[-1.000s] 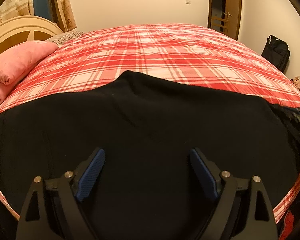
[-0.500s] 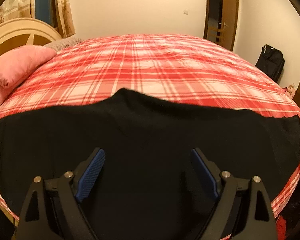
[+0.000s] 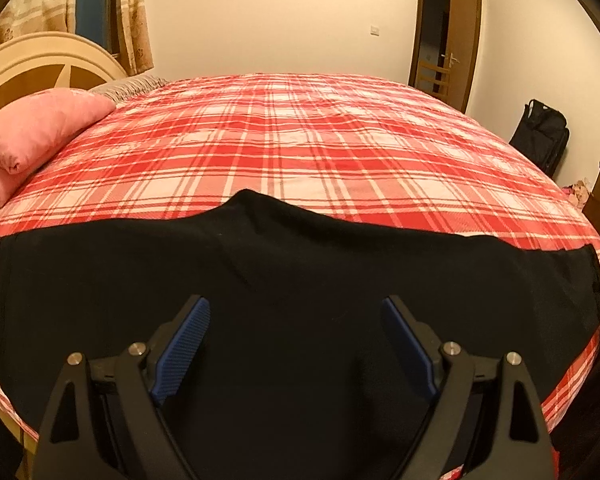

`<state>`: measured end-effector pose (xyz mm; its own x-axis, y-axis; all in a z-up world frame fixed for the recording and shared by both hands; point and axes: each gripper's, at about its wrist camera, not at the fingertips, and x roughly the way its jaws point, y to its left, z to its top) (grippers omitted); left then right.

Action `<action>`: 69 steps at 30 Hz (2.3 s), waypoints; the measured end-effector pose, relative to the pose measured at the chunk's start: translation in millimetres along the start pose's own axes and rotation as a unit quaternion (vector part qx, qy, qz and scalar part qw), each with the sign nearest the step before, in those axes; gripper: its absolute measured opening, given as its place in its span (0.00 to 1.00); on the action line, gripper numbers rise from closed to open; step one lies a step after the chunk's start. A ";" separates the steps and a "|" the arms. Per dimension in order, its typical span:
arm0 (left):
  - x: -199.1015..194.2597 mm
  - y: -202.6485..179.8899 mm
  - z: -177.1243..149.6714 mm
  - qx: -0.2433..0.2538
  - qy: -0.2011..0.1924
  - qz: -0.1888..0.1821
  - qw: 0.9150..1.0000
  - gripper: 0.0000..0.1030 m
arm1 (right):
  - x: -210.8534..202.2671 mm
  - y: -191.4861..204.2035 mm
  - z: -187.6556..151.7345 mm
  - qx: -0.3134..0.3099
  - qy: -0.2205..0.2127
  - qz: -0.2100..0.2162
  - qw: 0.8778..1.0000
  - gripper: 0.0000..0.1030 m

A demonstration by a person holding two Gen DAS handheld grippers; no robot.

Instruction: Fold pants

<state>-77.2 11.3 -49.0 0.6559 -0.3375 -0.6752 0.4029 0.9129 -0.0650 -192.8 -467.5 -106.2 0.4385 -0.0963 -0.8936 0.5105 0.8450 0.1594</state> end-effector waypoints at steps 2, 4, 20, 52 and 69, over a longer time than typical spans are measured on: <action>-1.7 2.3 0.1 -0.002 -0.003 0.000 1.000 0.87 | -3.5 -0.8 -3.3 0.021 0.000 0.026 0.999 0.14; -4.0 6.5 1.0 -0.006 -0.007 0.001 1.000 0.87 | -16.0 5.5 -5.0 0.023 -0.019 0.018 0.999 0.13; -23.9 77.0 10.5 -0.070 -0.040 0.054 0.995 0.87 | -45.3 341.4 -10.9 -0.167 -0.046 0.377 0.910 0.13; -17.6 80.6 9.2 -0.032 -0.030 0.031 0.999 0.87 | -13.5 253.4 -44.1 -0.110 -0.164 0.234 0.952 0.11; 13.7 -14.3 -7.5 0.058 0.019 -0.030 0.998 0.87 | -2.1 222.7 -89.7 -0.165 -0.067 0.138 0.974 0.10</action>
<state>-78.8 -4.7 -62.9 0.6043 -0.3807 -0.7000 0.5137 0.8577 -0.0230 -146.3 -231.9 -106.4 0.6296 0.1098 -0.7691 0.1037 0.9692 0.2233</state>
